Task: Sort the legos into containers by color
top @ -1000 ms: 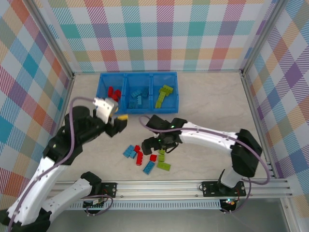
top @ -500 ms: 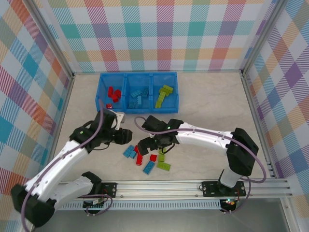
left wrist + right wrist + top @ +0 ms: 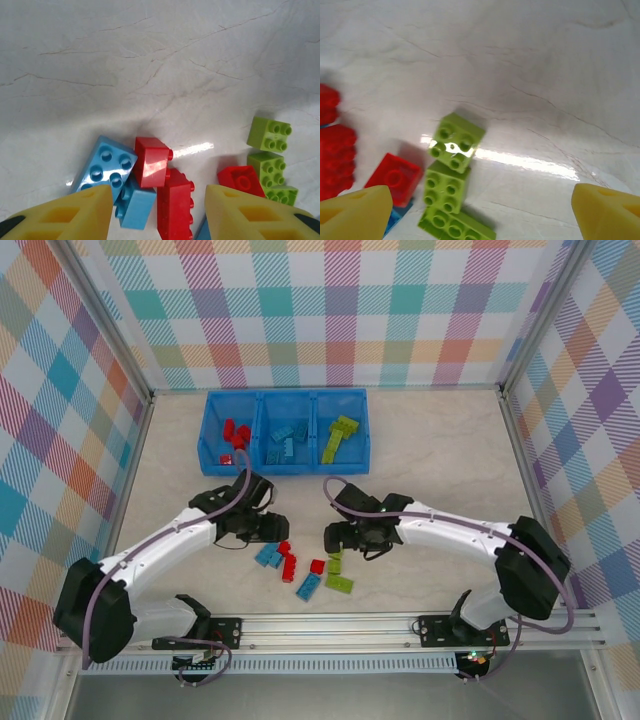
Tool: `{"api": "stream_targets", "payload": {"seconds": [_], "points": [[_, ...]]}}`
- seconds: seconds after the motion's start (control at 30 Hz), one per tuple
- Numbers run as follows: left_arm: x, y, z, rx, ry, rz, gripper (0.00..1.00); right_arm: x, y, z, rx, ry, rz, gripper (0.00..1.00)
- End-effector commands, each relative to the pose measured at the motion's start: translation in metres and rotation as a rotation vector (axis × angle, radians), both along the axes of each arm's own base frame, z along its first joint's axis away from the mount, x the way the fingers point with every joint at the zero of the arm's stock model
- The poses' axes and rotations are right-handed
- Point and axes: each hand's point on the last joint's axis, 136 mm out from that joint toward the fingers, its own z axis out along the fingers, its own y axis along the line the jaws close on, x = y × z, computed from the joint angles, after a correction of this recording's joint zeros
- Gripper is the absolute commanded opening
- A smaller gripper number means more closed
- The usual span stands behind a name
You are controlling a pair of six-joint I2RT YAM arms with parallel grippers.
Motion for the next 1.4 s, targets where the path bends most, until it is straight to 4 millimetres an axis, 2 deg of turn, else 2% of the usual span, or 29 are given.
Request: {"api": "stream_targets", "payload": {"seconds": [0.0, 0.1, 0.2, 0.27, 0.37, 0.47, 0.6, 0.7, 0.8, 0.93, 1.03, 1.1, 1.2, 1.3, 1.37], "points": [[0.009, -0.006, 0.003, 0.006, -0.038, 0.007, 0.53, -0.003, 0.011, -0.011, -0.014, 0.076, -0.094, 0.9], [0.007, -0.006, 0.005, 0.02, -0.051, -0.027, 0.55, -0.001, 0.019, -0.023, -0.062, 0.115, -0.143, 0.88], [0.004, -0.001, 0.007, 0.044, -0.068, -0.05, 0.56, -0.001, 0.03, -0.031, -0.074, 0.13, -0.153, 0.81], [0.003, 0.002, 0.01, 0.052, -0.085, -0.055, 0.56, -0.001, 0.031, -0.037, -0.091, 0.131, -0.166, 0.73], [0.002, 0.005, 0.015, 0.054, -0.11, -0.059, 0.57, 0.0, 0.026, -0.044, -0.127, 0.129, -0.192, 0.52], [0.001, 0.007, 0.017, 0.054, -0.129, -0.064, 0.58, 0.001, 0.022, -0.046, -0.139, 0.119, -0.202, 0.39], [-0.001, 0.005, 0.018, 0.044, -0.124, -0.089, 0.6, 0.006, 0.016, -0.033, -0.132, 0.073, -0.207, 0.25], [-0.002, -0.003, 0.023, 0.003, -0.129, -0.117, 0.65, 0.019, 0.016, -0.009, -0.079, 0.004, -0.184, 0.24], [-0.009, -0.023, 0.039, -0.118, -0.151, -0.199, 0.71, 0.046, 0.021, 0.027, 0.018, -0.113, -0.085, 0.24], [-0.026, -0.059, 0.083, -0.38, -0.212, -0.342, 0.79, 0.106, 0.023, 0.082, 0.12, -0.283, -0.005, 0.24], [-0.035, -0.067, 0.111, -0.495, -0.281, -0.392, 0.82, 0.153, 0.017, 0.105, 0.118, -0.397, -0.001, 0.24], [-0.038, -0.065, 0.122, -0.514, -0.325, -0.396, 0.84, 0.182, 0.014, 0.11, 0.116, -0.435, -0.016, 0.24], [-0.04, -0.058, 0.134, -0.514, -0.381, -0.382, 0.85, 0.22, 0.009, 0.107, 0.122, -0.436, -0.037, 0.26], [-0.036, -0.049, 0.136, -0.486, -0.423, -0.339, 0.88, 0.248, 0.012, 0.099, 0.103, -0.422, -0.029, 0.3], [-0.029, -0.042, 0.133, -0.448, -0.435, -0.289, 0.9, 0.26, 0.015, 0.092, 0.079, -0.403, -0.023, 0.35]]}}
